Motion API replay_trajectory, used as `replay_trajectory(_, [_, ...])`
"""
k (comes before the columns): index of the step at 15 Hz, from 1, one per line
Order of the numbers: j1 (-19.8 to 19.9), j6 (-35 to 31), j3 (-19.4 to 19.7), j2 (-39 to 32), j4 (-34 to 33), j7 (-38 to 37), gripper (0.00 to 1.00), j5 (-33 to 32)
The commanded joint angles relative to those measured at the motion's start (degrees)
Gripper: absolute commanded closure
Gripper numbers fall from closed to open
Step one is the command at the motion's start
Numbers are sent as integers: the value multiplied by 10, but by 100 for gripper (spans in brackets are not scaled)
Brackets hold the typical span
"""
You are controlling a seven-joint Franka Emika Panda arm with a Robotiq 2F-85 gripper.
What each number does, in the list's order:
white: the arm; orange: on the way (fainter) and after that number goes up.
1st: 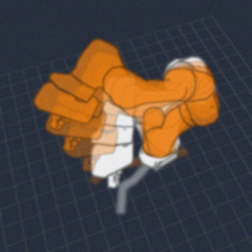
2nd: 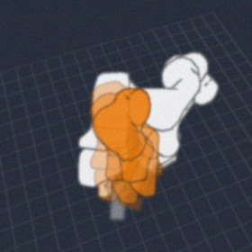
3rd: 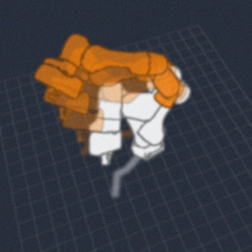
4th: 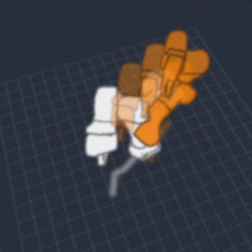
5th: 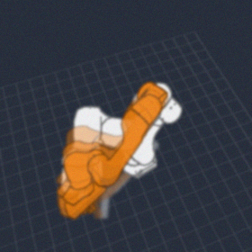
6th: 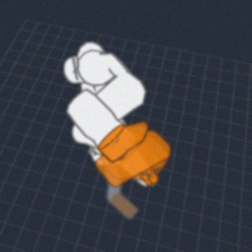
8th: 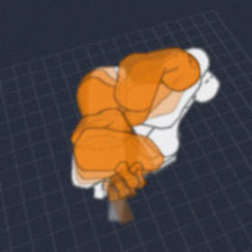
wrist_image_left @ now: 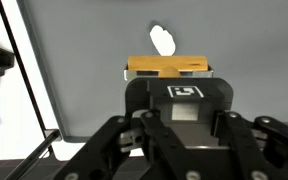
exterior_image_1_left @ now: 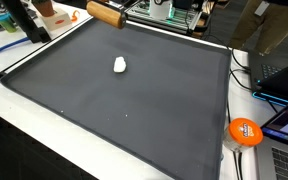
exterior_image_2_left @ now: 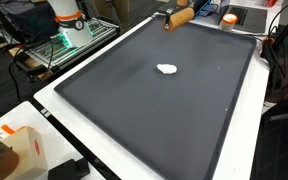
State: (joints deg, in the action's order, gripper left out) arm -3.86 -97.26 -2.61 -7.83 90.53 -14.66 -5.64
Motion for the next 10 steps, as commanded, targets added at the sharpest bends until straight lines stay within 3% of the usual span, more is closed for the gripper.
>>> replay_trajectory(1, [6,-9,3,-7,-3,32,78,19])
replay_trajectory(10, [32,-5,21,-19,-7,88,78,50])
